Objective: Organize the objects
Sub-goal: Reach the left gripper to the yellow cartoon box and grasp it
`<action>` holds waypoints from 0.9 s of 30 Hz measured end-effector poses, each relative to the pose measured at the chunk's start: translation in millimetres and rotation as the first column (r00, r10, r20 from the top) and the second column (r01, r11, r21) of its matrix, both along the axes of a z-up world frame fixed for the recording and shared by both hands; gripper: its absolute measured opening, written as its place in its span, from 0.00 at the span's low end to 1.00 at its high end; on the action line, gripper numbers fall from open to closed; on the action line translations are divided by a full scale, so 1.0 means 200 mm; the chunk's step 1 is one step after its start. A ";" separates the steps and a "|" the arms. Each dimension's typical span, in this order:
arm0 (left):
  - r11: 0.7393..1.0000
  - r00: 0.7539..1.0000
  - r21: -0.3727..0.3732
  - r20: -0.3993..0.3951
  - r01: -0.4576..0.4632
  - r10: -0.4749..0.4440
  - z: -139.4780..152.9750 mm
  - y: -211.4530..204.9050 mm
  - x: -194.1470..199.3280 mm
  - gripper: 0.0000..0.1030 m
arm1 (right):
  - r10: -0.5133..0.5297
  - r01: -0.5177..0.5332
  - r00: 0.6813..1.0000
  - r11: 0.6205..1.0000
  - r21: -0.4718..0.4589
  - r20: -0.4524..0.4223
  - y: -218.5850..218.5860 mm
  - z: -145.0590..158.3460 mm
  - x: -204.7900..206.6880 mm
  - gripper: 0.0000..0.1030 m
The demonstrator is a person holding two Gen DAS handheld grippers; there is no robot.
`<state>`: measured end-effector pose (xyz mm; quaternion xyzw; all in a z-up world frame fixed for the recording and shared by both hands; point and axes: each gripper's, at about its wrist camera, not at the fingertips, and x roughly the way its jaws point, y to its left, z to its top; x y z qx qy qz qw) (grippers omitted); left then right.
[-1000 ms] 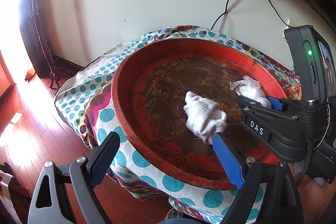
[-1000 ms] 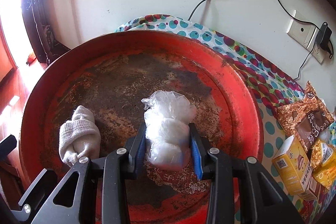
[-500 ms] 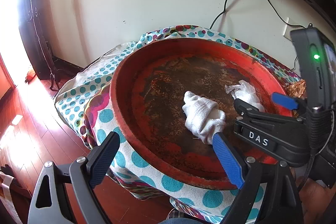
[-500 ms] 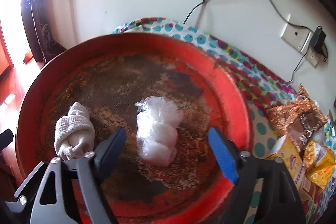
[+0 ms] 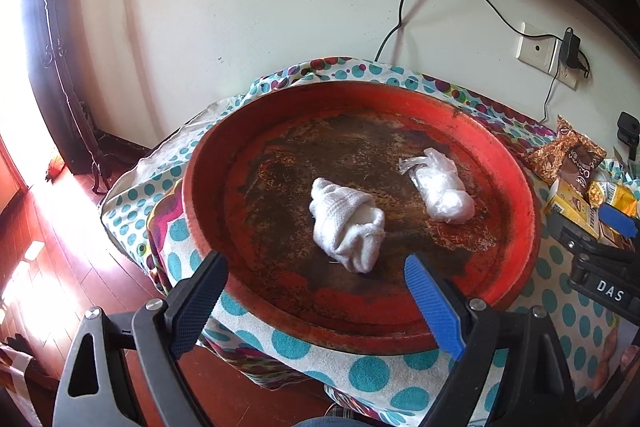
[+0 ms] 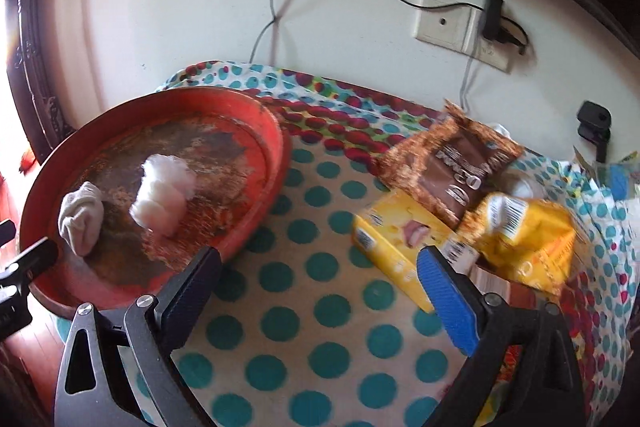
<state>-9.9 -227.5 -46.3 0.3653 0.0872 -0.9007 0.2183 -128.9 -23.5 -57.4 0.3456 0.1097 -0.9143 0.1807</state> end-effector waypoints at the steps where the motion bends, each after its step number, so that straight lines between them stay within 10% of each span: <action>1: 1.000 1.000 -0.007 -0.006 0.013 -0.013 0.00 0.03 0.00 0.90 | -0.019 0.019 1.000 1.000 -0.010 0.005 0.07 0.00 0.00 0.95; 10: 0.964 0.963 0.012 -0.037 0.266 -0.266 -0.03 0.45 -0.09 0.89 | -0.180 0.186 0.981 0.977 -0.103 0.066 0.72 -0.07 0.07 0.99; 27: 0.754 0.752 -0.028 0.092 0.657 -0.652 -0.05 1.13 -0.78 0.90 | -0.232 0.252 0.965 0.948 -0.193 0.119 1.13 -0.16 0.12 1.00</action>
